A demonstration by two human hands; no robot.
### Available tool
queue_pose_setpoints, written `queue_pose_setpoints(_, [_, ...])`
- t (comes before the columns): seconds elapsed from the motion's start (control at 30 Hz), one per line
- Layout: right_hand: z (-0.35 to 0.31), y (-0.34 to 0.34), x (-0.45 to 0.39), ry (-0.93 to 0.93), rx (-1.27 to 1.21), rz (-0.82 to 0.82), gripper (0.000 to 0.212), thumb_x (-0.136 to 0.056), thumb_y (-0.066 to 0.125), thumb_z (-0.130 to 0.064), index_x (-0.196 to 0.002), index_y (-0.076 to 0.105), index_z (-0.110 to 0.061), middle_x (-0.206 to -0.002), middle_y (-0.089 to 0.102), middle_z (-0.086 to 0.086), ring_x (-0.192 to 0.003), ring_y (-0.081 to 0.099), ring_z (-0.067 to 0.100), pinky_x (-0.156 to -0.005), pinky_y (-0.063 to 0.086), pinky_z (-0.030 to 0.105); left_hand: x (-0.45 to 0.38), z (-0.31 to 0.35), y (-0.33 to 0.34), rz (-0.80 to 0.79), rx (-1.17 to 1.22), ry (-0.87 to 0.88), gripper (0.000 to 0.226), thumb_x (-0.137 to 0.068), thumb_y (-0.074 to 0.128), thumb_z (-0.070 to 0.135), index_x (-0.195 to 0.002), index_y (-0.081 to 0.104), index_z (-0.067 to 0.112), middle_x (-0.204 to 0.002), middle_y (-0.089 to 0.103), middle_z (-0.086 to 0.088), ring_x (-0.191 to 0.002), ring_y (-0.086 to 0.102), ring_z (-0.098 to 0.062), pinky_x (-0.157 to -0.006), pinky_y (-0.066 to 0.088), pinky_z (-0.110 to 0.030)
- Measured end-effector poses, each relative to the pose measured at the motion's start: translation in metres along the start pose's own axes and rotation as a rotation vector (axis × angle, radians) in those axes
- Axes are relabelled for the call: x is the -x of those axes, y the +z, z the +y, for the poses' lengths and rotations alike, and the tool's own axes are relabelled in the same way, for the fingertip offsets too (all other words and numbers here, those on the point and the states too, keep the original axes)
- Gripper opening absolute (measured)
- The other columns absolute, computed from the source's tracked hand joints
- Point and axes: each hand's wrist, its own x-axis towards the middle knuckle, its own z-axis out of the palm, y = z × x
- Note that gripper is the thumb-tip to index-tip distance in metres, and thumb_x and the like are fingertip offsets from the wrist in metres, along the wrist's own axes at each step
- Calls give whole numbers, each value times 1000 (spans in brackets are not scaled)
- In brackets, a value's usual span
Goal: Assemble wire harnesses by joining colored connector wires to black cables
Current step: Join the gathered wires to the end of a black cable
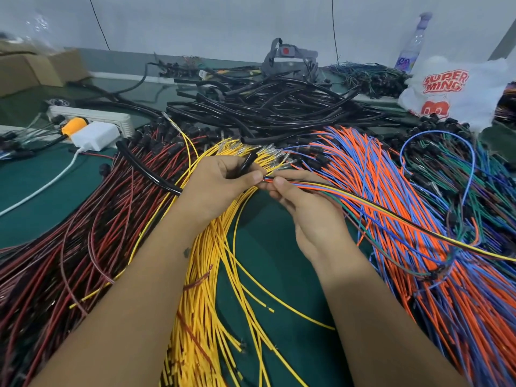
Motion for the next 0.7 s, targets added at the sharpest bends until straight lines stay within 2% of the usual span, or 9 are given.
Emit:
queue_pose_setpoints(0.1, [1,0,0,-25,73,21,28,-90,61,0,-74,71,-20,-74,73,2,-77,71,13,-73,52,20,-1,-1,0,25,-2,-6,7,-88,62,-1,-88,68,2,-56,66,8,-48,56,5,-52,39,-2])
queue_pose_setpoints(0.2, [2,-1,-1,-47,207,42,27,-89,65,-5,-72,72,-25,-76,73,0,-78,70,12,-78,54,28,-3,-4,0,48,-75,-14,12,-89,64,4,-83,69,13,-58,67,6,-52,57,5,-55,39,-3])
queue_pose_setpoints(0.3, [2,-2,-2,-59,232,94,24,-87,66,-6,-73,72,-24,-76,73,-1,-77,70,11,-80,54,30,-3,-9,2,59,-194,-10,6,-91,65,19,-88,71,20,-71,69,4,-67,62,-5,-66,45,-18])
queue_pose_setpoints(0.37, [1,-3,-3,-70,188,160,26,-87,66,-4,-71,71,-24,-75,72,-2,-76,70,11,-80,54,30,-1,-12,4,50,-310,-17,15,-92,61,37,-100,68,26,-80,68,5,-76,63,-9,-72,48,-29])
queue_pose_setpoints(0.4, [0,-4,-4,-72,148,182,26,-87,65,-2,-72,70,-22,-74,72,-2,-75,69,11,-80,53,29,0,-14,4,36,-343,-27,17,-93,57,42,-103,65,30,-78,66,7,-73,61,-6,-72,48,-32])
queue_pose_setpoints(0.5, [-1,-5,-6,-59,29,197,22,-87,62,3,-77,66,-15,-72,69,0,-74,65,14,-78,51,27,0,-15,6,11,-446,-26,11,-96,50,41,-98,60,37,-67,61,12,-63,56,0,-68,46,-32])
queue_pose_setpoints(0.57, [-1,-4,-8,-47,-29,197,20,-87,60,6,-78,65,-11,-71,67,2,-72,63,14,-77,50,26,-1,-16,6,9,-513,-3,11,-96,51,41,-97,62,37,-72,61,17,-71,56,-2,-70,48,-34])
queue_pose_setpoints(0.7, [-3,-4,-9,-18,-144,193,19,-87,57,10,-78,63,-5,-61,66,-2,-61,62,9,-63,50,17,-2,-20,4,13,-518,53,14,-92,58,40,-102,66,33,-87,65,15,-83,59,-9,-75,50,-37])
